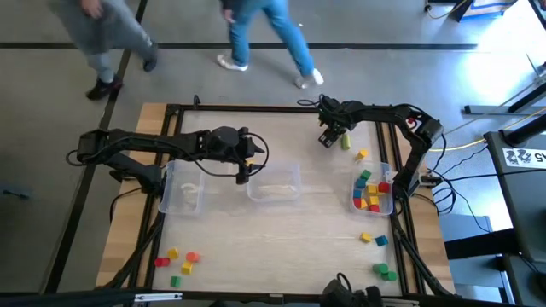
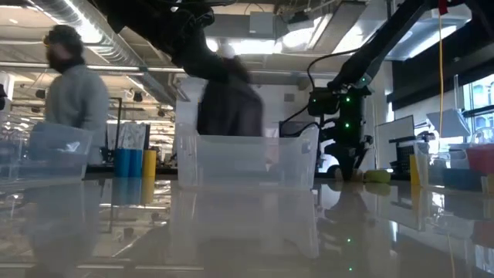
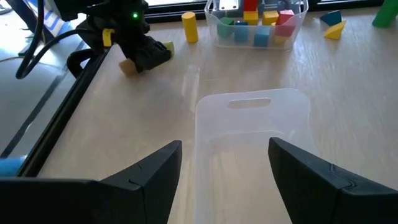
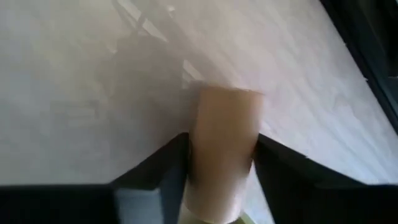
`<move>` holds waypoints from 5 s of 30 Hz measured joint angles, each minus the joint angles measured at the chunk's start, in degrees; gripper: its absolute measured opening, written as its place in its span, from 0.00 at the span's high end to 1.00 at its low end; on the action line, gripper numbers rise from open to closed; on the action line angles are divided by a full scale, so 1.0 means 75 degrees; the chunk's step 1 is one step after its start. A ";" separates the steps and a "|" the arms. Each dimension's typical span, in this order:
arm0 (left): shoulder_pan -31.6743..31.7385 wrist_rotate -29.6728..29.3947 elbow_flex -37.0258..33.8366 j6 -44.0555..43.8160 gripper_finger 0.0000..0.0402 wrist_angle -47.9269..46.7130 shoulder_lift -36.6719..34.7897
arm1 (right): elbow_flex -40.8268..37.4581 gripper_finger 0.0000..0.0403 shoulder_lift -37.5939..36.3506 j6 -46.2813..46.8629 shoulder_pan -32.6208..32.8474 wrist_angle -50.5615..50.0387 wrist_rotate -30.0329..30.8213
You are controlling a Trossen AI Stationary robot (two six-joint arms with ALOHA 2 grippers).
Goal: Sort blocks by size
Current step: Put the light brown cylinder block into the center transparent bin, then put the light green cylinder block into the center transparent bin
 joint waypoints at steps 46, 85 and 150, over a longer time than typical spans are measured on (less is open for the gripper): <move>0.0393 -0.0202 0.0009 0.0316 0.41 -0.0988 -0.1556 | 0.1058 0.65 -0.1039 -0.3545 0.4358 0.1822 -0.2740; 0.0370 -0.0201 0.0006 0.0252 0.41 -0.1038 -0.1539 | 0.1052 0.37 -0.1768 -0.2821 0.4348 0.0788 -0.1398; 0.0370 -0.0198 0.0003 0.0029 0.41 -0.1202 -0.1536 | -0.2428 0.67 -0.2270 -0.0142 0.0545 0.1083 -0.0497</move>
